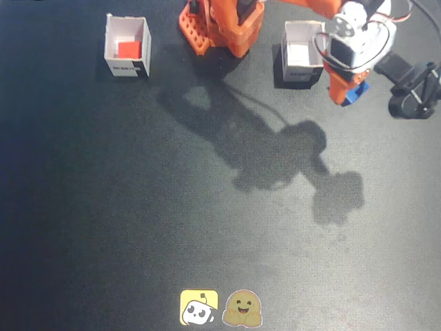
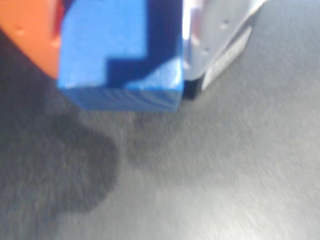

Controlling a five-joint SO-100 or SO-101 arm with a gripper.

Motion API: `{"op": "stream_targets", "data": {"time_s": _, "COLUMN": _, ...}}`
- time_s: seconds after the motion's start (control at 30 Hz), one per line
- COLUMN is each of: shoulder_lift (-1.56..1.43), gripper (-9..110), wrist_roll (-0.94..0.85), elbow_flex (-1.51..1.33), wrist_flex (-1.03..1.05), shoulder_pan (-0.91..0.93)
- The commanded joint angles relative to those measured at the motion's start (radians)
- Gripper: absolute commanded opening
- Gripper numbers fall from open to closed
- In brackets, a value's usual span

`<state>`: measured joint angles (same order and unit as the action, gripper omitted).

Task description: Put the red cube in the right box and the blue cube in the left box.

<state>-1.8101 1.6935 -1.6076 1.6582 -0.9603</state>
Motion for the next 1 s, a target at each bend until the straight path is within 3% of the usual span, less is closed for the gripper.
{"op": "stream_targets", "data": {"time_s": 0.0, "shoulder_lift": -0.091, "gripper": 11, "wrist_roll": -0.020, "elbow_flex": -0.052, "wrist_flex": -0.032, "shoulder_pan": -0.029}}
{"op": "stream_targets", "data": {"time_s": 0.97, "shoulder_lift": -0.354, "gripper": 11, "wrist_roll": -0.144, "elbow_flex": -0.451, "wrist_flex": -0.163, "shoulder_pan": -0.265}}
